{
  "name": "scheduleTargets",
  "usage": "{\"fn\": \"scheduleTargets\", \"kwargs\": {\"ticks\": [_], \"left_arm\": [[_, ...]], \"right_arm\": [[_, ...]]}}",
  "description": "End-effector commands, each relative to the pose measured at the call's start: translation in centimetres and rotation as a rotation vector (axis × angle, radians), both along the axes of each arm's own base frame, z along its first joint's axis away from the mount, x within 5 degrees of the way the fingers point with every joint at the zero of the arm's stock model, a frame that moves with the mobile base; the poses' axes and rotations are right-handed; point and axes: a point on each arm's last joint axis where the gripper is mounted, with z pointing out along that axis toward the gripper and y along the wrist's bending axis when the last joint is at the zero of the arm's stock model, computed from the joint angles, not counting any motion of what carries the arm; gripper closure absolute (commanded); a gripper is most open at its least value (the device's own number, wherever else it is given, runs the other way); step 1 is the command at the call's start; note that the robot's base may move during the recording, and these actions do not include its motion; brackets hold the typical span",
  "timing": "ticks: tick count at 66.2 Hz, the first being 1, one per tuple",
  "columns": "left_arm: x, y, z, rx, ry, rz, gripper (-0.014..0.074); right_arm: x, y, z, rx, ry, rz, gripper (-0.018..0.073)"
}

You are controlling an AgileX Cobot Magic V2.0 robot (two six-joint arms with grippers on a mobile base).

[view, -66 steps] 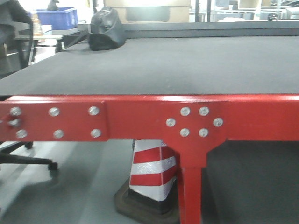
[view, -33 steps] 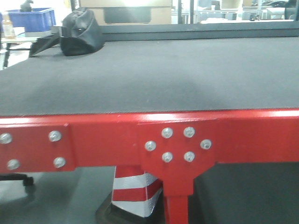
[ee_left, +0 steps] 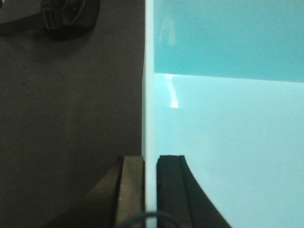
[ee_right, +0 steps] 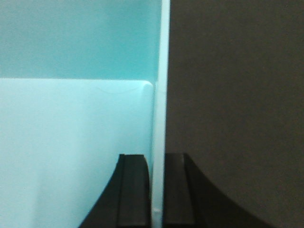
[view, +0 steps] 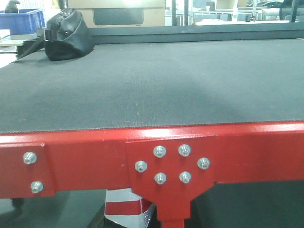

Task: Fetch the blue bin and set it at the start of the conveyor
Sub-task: 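Hold the bin while driving up to the red-framed grey table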

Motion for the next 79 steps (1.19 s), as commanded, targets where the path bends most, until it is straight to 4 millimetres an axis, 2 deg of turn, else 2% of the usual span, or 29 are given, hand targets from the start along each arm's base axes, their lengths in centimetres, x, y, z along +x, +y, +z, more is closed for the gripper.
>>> {"fn": "scheduleTargets", "kwargs": {"ticks": [1, 79], "left_arm": [[-0.39, 0.07, 1.08, 0.004, -0.065, -0.014, 0.0708], [-0.39, 0.07, 1.08, 0.004, -0.065, -0.014, 0.0708]], "right_arm": [[-0.35, -0.36, 0.89, -0.014, -0.05, 0.003, 0.0718], [-0.34, -0.34, 0.91, -0.013, -0.052, 0.004, 0.0718]]}}
